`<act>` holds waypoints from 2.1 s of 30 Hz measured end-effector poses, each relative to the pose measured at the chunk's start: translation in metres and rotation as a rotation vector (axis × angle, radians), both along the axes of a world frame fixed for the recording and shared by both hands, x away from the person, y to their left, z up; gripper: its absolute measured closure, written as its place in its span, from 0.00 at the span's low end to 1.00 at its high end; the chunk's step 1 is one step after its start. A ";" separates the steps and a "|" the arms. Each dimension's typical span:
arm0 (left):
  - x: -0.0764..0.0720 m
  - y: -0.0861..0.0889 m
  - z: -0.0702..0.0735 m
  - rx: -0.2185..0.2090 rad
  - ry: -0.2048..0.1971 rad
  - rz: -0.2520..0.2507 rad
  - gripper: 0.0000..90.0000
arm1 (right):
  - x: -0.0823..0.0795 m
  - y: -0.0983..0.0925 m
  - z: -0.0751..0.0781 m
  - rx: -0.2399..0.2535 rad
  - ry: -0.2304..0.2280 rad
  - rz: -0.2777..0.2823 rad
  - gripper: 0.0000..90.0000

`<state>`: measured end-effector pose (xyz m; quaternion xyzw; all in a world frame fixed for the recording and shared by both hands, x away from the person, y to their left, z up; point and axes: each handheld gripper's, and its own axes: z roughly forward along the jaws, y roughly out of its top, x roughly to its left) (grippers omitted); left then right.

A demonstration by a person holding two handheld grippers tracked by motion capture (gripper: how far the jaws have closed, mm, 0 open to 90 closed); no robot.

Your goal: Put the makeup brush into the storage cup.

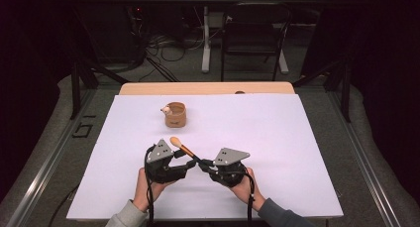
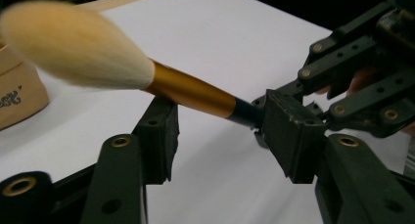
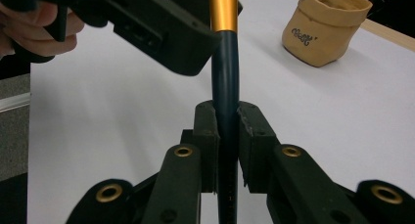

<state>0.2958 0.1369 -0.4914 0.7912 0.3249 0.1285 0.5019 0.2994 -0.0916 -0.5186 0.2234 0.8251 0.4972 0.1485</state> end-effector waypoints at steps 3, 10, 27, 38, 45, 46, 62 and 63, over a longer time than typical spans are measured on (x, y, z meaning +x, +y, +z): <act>-0.001 -0.001 0.001 -0.028 -0.023 0.009 0.60 | -0.001 0.002 -0.002 -0.006 0.000 0.000 0.89; -0.004 -0.002 0.001 -0.056 -0.051 0.011 0.71 | -0.001 0.007 -0.003 -0.018 -0.007 0.007 0.89; -0.015 -0.005 0.009 -0.087 -0.136 -0.061 0.86 | -0.003 0.009 0.004 -0.025 -0.039 0.025 0.87; -0.015 0.004 0.011 -0.055 -0.154 -0.026 0.86 | 0.000 -0.006 0.010 -0.016 -0.023 0.001 0.67; -0.013 0.009 0.010 -0.025 -0.162 -0.012 0.86 | 0.002 -0.015 0.012 -0.012 -0.018 -0.004 0.57; -0.012 0.011 0.010 -0.022 -0.160 -0.009 0.86 | 0.002 -0.016 0.013 -0.014 -0.021 -0.005 0.56; -0.005 0.021 0.006 0.026 -0.156 0.033 0.86 | 0.004 -0.048 0.016 -0.015 -0.020 -0.062 0.20; -0.005 0.022 0.006 0.030 -0.158 0.035 0.86 | 0.005 -0.049 0.015 -0.014 -0.020 -0.063 0.19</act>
